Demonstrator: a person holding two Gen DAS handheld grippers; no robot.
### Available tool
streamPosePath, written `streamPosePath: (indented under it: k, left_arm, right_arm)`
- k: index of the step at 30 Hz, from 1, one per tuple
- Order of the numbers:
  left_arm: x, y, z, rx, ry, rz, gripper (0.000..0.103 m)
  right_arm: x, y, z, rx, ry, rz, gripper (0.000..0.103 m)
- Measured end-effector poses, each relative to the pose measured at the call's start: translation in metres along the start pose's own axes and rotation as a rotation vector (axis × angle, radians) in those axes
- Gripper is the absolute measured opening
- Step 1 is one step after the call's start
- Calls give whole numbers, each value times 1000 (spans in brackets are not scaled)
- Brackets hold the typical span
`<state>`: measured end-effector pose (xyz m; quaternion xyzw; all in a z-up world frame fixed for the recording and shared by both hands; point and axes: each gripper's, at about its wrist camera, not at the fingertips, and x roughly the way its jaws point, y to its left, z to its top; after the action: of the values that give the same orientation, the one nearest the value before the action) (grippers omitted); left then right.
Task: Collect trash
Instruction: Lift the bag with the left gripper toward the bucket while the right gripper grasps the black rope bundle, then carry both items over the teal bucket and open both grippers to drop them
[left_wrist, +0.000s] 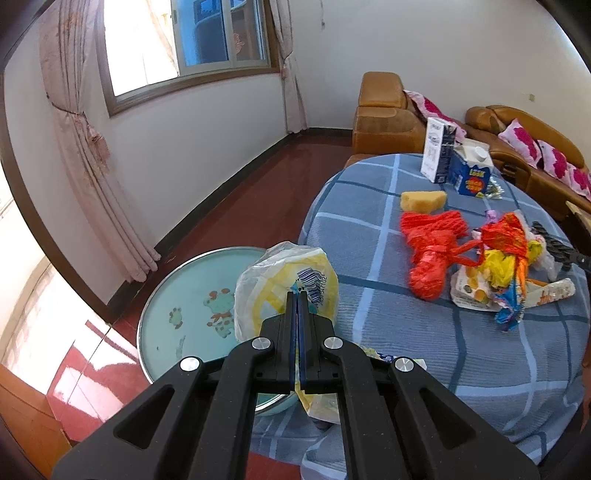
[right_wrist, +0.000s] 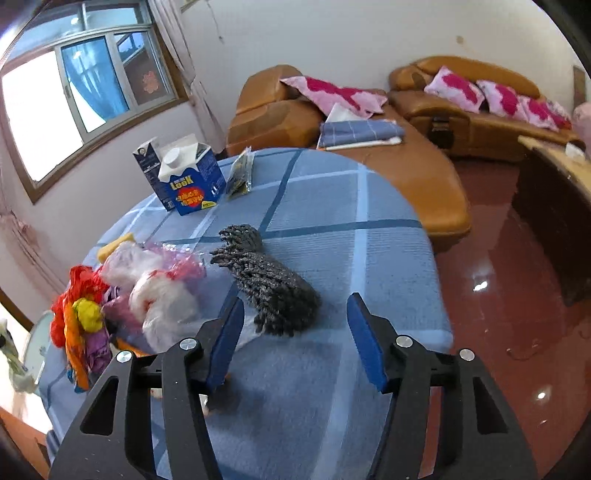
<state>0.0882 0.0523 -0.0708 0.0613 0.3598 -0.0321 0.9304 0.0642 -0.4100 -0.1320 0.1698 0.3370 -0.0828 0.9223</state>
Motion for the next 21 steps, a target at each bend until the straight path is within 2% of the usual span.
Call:
streamPosePath:
  k: [2,3,4,5,6,7,14,21]
  left_arm:
    - [4,2,0,-5,7,14,0]
    - [5,4,1,-8,11,17,0]
    - [6,5,1,-13,13,21,0]
    - [6,7,1,-15,14,25,0]
    - [6,8,1,-18,14,31,0]
    - [5,10,2,-22,13,34,0]
    - [-6,26,8,-45,-16,63,0]
    - [-6,35,9,-59,-16,75,0]
  right_arm:
    - [8,2,4,-8,20,46,54]
    - [12,5,5,-24,34,51,48]
    - [16,7,6,-35,43,60,28]
    - [20,8,7,-43,52,58,16]
    - [22,9,7,-50,52,54,15]
    - [22,9,8,-58,45,52,9]
    - [-8,30,27,-135,-85,27,6]
    - [-37,62,39,-188,-170,97,5]
